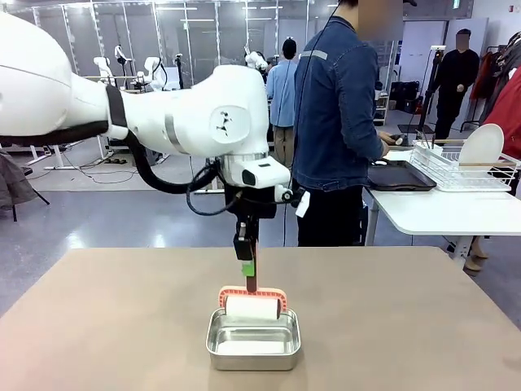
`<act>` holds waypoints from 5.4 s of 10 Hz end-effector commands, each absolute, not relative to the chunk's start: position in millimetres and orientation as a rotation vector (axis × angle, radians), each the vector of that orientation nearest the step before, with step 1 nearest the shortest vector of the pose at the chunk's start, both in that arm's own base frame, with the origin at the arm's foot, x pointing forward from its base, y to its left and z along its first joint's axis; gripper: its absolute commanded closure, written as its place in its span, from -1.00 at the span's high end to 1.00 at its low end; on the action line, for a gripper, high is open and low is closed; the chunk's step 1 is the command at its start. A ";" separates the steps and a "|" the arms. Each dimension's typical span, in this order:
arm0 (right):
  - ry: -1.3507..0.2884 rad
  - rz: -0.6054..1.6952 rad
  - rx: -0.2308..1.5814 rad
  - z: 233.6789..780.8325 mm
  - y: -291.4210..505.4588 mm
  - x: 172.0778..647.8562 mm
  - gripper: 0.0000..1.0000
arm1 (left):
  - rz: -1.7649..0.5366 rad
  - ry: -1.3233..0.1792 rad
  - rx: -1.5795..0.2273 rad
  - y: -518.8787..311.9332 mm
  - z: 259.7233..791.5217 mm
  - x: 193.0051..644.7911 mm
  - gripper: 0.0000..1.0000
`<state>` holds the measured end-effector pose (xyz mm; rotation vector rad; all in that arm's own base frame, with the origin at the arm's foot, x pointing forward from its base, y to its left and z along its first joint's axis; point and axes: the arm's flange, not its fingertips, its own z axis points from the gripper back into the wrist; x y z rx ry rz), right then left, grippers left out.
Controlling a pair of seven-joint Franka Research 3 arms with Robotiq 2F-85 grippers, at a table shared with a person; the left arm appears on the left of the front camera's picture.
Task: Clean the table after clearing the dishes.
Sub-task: Place the Lint Roller back on top of the Airtight Container.
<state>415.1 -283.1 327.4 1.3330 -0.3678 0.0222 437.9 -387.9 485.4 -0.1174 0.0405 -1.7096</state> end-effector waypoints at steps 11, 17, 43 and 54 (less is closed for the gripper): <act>-0.368 0.027 1.332 331.6 -281.1 413.9 1.00 | -1.562 0.146 -0.155 -387.7 403.6 526.7 -0.22; -0.368 0.027 1.332 331.6 -281.1 413.9 1.00 | -1.566 0.104 -0.136 -384.1 421.7 527.1 1.00; -0.368 0.027 1.332 331.6 -281.1 413.9 1.00 | -1.127 -0.218 -0.729 -92.8 560.2 509.9 1.00; -0.368 0.027 1.332 331.6 -281.1 413.9 1.00 | -0.185 -0.256 -0.911 272.6 397.8 373.2 1.00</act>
